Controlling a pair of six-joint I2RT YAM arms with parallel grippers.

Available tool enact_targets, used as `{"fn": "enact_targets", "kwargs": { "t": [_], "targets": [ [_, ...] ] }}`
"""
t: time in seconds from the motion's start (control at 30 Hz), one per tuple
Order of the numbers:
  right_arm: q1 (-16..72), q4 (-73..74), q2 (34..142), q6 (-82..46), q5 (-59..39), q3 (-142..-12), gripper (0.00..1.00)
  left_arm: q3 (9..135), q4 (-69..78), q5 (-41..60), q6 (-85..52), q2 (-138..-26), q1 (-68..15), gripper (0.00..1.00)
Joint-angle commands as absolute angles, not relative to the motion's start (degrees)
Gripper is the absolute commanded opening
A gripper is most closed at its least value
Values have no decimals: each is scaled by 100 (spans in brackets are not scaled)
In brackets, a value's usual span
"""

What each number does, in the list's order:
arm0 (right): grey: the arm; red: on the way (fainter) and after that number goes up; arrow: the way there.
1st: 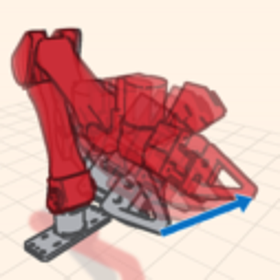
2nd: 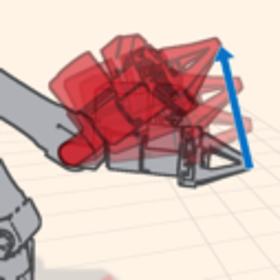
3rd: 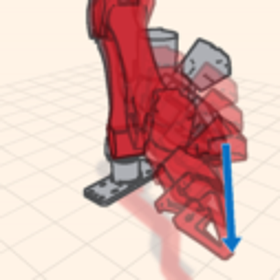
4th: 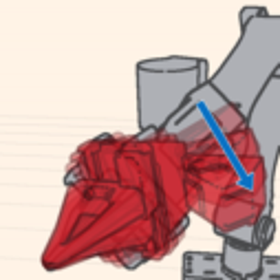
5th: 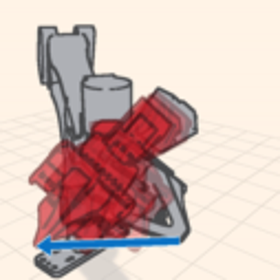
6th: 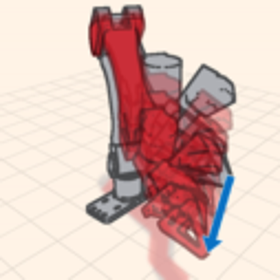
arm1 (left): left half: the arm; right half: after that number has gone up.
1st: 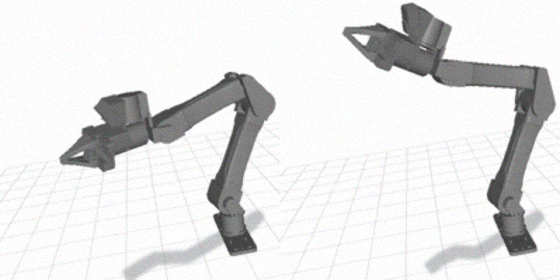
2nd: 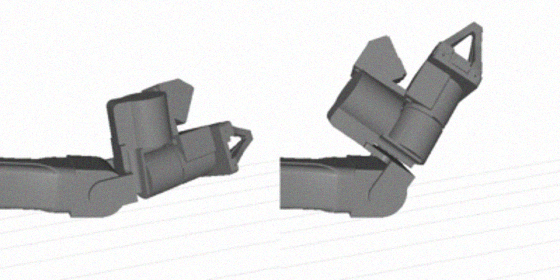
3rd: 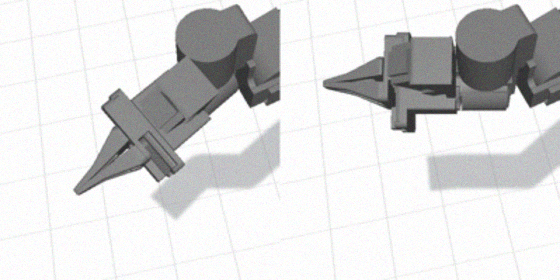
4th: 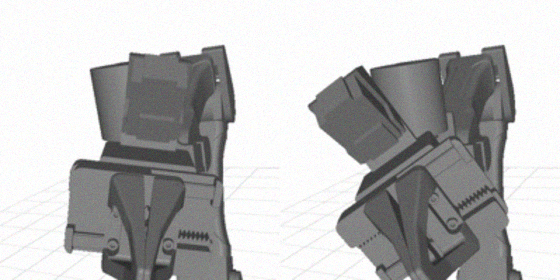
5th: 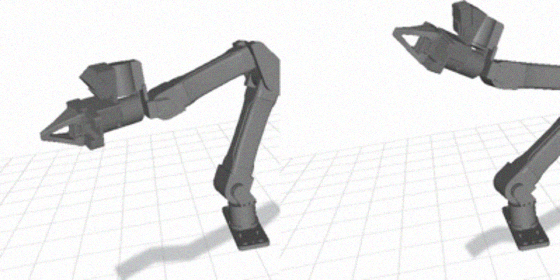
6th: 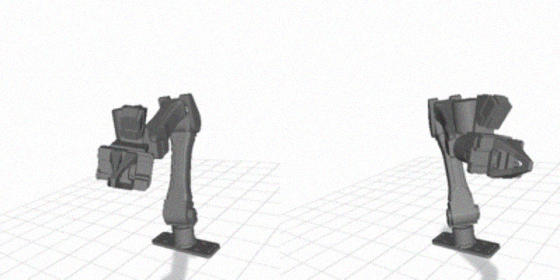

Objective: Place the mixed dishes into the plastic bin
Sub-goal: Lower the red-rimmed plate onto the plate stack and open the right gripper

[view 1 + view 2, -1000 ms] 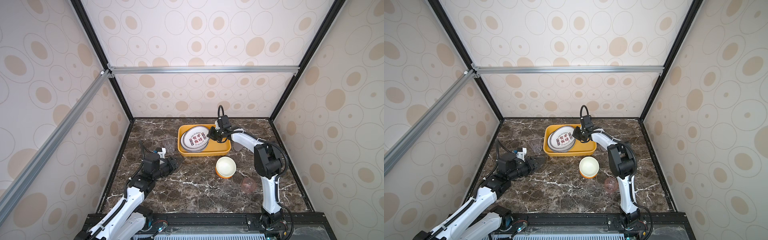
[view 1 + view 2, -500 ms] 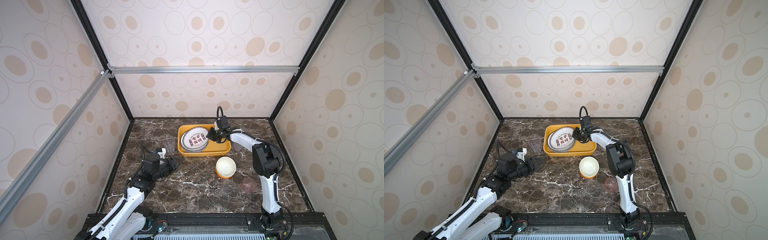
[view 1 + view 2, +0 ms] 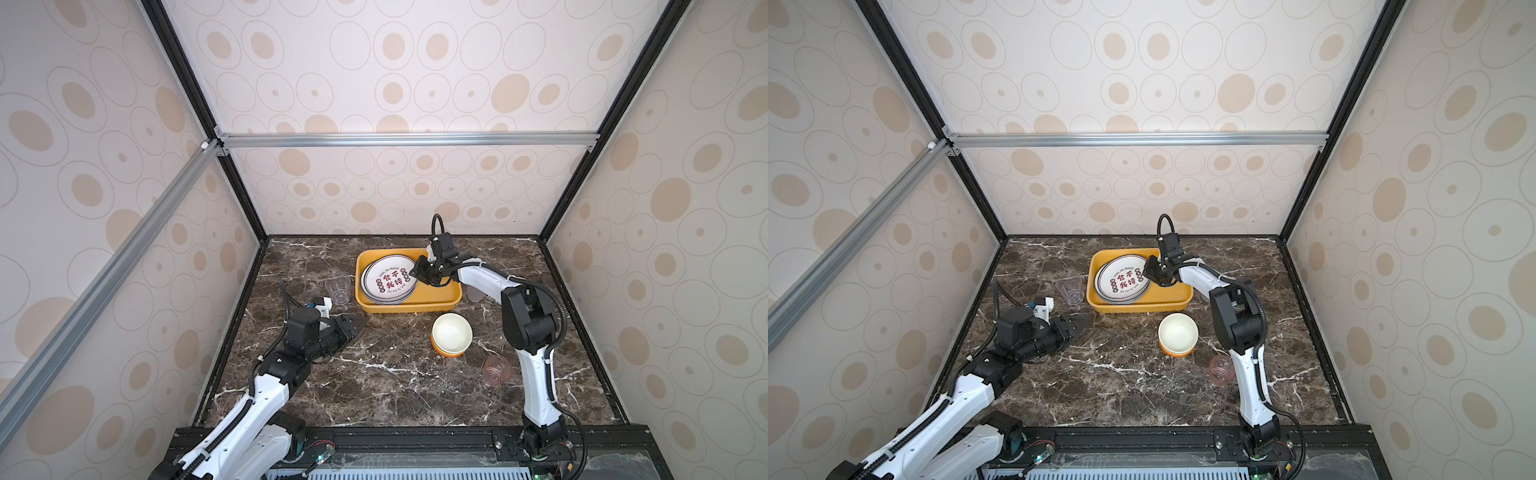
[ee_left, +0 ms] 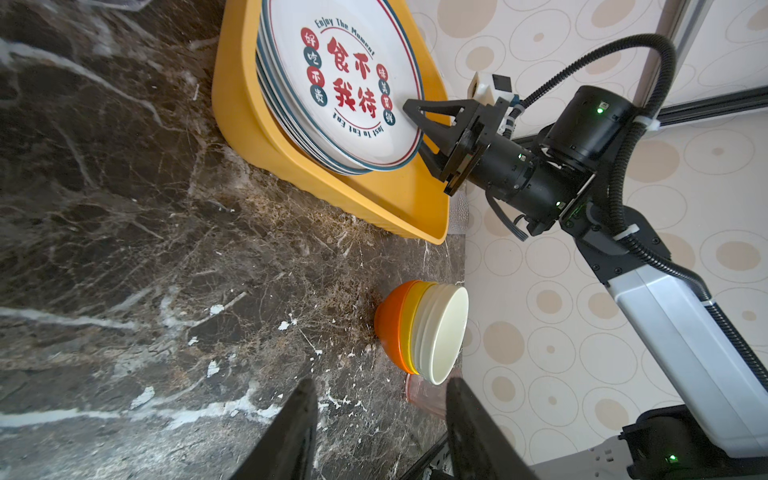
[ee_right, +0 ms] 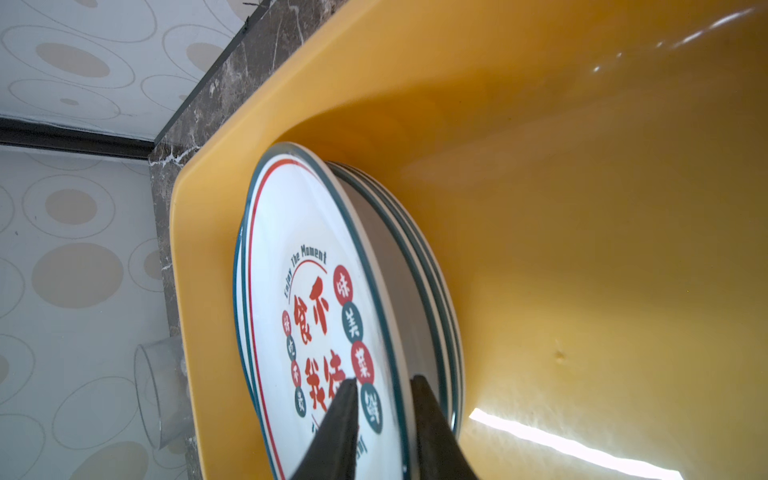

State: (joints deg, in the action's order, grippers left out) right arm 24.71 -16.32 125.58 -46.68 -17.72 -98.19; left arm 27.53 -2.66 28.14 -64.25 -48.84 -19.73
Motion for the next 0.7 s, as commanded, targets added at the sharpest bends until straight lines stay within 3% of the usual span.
{"fn": "enact_targets", "kwargs": {
  "t": [0.0, 0.67],
  "targets": [
    [2514, -1773, 12578, -4643, -1646, -9914, 25, 2733, -308, 2807, -6328, -4847, -1953, 50],
    [2507, -2502, 12096, -4167, -932, -9833, 25, 2706, -308, 2787, -6299, -4850, -1945, 50]
  ]
}}
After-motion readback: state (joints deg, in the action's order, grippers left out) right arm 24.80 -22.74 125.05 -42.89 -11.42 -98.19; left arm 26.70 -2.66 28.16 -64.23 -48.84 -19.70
